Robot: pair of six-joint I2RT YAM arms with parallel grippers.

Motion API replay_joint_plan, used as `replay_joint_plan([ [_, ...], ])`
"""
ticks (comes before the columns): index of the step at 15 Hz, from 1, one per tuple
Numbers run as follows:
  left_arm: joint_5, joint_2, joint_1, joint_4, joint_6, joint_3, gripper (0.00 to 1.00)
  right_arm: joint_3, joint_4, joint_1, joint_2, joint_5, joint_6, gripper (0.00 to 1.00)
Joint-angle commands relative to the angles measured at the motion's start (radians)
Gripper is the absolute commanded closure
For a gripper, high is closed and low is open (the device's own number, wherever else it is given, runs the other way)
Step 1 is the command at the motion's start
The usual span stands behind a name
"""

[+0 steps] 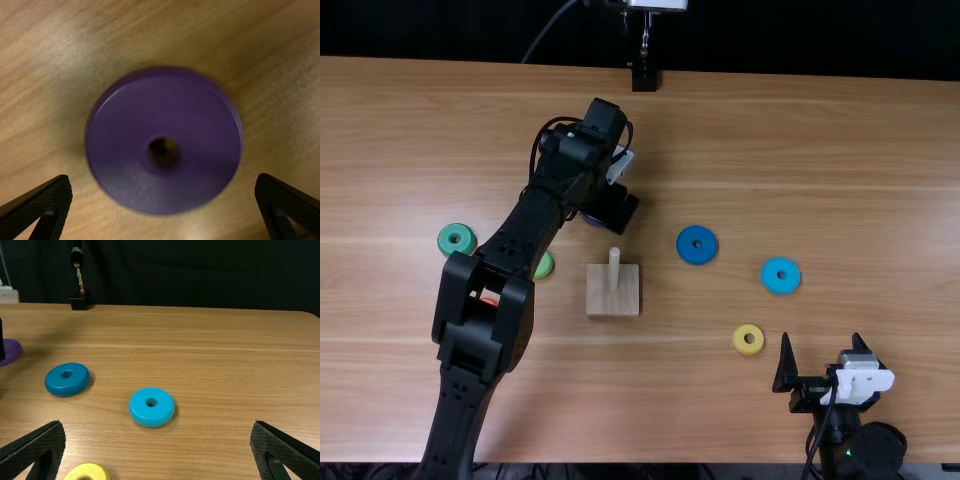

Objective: Build the Hanoi tower: stack the rings onto the peg from bottom to top in this color order: purple, dark blue, light blue, dark green, light green, yellow, orange.

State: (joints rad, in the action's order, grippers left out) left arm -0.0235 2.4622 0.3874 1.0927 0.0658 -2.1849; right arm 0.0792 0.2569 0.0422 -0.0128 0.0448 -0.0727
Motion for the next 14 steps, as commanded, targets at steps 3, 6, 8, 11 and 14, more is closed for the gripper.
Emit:
replay_joint_plan([
  [3, -0.008, 0.052, 0.021, -0.005, 0.01, -0.056, 0.0, -0.068, 0.075, 0.01, 0.013, 0.012, 0.001, 0.0],
  [6, -0.012, 0.066, 0.021, -0.003, 0.012, -0.065, 0.0, -0.068, 0.075, 0.01, 0.013, 0.012, 0.001, 0.0],
  [8, -0.012, 0.066, 0.021, -0.003, 0.013, -0.065, 0.18, -0.068, 0.075, 0.01, 0.013, 0.012, 0.001, 0.0],
  [11, -0.012, 0.067, 0.015, 0.003, 0.012, -0.055, 0.34, -0.068, 0.075, 0.01, 0.013, 0.012, 0.001, 0.0],
  [14, -0.01, 0.069, 0.01, -0.003, 0.013, -0.052, 0.0, -0.068, 0.075, 0.01, 0.013, 0.012, 0.001, 0.0],
])
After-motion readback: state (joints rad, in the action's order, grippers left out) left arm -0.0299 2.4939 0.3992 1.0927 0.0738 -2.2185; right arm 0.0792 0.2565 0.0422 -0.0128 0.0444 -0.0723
